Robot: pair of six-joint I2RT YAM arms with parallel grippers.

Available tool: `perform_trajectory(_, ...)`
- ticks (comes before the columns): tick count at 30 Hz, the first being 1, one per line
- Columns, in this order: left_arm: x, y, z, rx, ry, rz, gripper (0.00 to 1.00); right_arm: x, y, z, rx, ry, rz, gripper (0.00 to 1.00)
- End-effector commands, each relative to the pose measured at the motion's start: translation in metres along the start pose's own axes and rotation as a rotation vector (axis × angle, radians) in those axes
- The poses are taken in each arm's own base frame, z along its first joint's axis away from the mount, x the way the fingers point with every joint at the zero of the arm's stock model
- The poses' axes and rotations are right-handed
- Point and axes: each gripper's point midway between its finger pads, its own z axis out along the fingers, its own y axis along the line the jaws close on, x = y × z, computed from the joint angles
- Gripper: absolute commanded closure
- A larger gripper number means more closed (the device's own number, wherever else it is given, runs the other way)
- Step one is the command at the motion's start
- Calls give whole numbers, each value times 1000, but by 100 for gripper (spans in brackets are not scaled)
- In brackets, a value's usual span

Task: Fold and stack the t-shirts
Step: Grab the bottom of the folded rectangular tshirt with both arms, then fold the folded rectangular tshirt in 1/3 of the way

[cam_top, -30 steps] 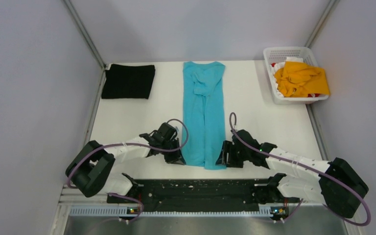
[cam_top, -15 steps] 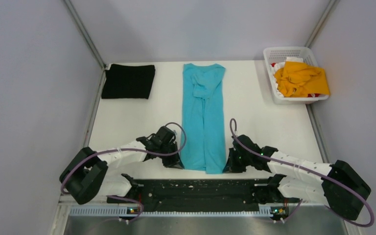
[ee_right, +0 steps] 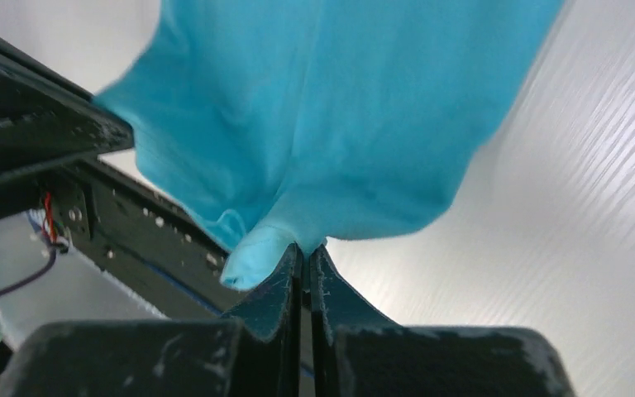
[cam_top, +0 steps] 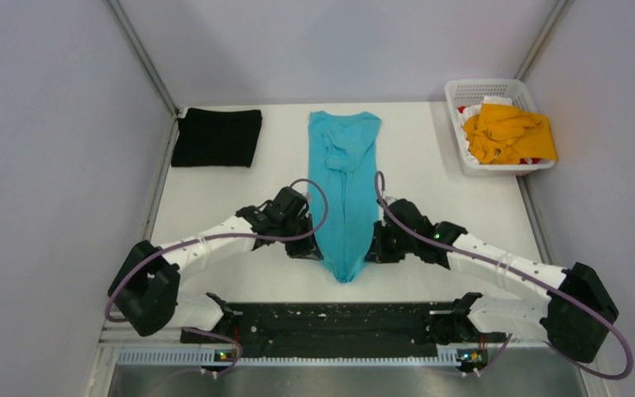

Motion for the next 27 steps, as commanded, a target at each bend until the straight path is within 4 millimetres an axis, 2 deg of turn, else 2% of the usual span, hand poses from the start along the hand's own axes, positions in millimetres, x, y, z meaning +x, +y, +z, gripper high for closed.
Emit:
perform_trajectory(1,-52,-16,5,-21,-132,83,100,-64,-5,3,58,-122,-111,100)
perform_trajectory(5,-102,-16,5,-109,-253,66,100,-109,2,6,33,-189,-128,100)
perform_trajectory(7,-127,-23,2,-107,-301,56,100,-128,0,9,60,-215,-137,100)
perform_trajectory(12,-178,-20,-3,-114,-364,24,100,-170,-8,14,92,-261,-118,100)
perform_trajectory(18,-223,-16,-4,-82,-351,20,100,-220,-23,20,99,-313,-34,100)
perform_trajectory(27,-268,-11,10,-62,-332,37,100,-258,-46,40,110,-317,14,100)
